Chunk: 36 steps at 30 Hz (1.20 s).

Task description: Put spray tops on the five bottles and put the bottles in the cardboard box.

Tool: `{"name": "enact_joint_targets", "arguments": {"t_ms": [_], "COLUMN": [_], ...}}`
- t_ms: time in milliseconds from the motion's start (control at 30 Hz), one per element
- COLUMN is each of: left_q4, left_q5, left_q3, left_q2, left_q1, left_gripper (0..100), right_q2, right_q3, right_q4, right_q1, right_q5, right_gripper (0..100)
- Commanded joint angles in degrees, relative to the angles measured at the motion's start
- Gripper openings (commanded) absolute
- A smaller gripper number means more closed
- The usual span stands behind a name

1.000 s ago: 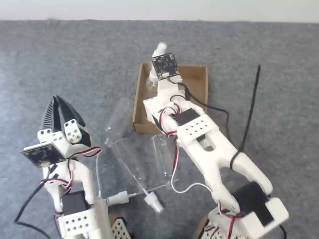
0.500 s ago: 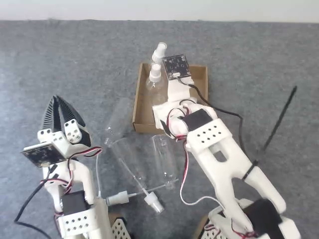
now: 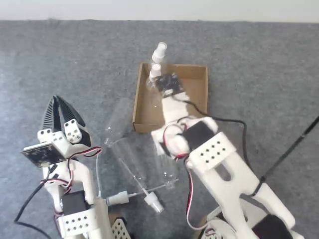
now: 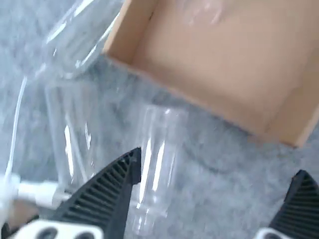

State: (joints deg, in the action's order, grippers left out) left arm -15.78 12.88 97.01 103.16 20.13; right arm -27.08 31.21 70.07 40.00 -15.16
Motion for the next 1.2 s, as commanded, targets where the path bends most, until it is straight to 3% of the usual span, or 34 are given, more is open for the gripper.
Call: {"name": "enact_joint_targets", "arguments": {"t_ms": [0, 200, 433, 967, 1167], "left_q4": [1.67, 1.67, 1.58, 0.88, 0.79], "left_q5": [-0.44, -0.44, -0.44, -0.44, -0.44], "left_q3": [-0.48, -0.48, -0.48, -0.48, -0.48], "left_q2": [1.23, 1.23, 1.23, 1.23, 1.23], "left_q1": [0.26, 0.26, 0.26, 0.26, 0.26], "left_gripper": [2, 2, 2, 2, 2], "right_q2": [-3.03, -3.03, -2.86, 15.78, 14.99], "right_q3": [2.2, 11.25, 16.53, 11.78, 11.87], "right_q4": [0.57, -10.77, -22.73, -25.1, -25.1], "right_q1": [4.26, 7.87, 8.57, 5.58, 5.32], "right_q5": [-0.79, -0.79, -3.08, -3.16, 0.62], "right_gripper": [40.3, 38.8, 24.8, 23.6, 3.5]}}
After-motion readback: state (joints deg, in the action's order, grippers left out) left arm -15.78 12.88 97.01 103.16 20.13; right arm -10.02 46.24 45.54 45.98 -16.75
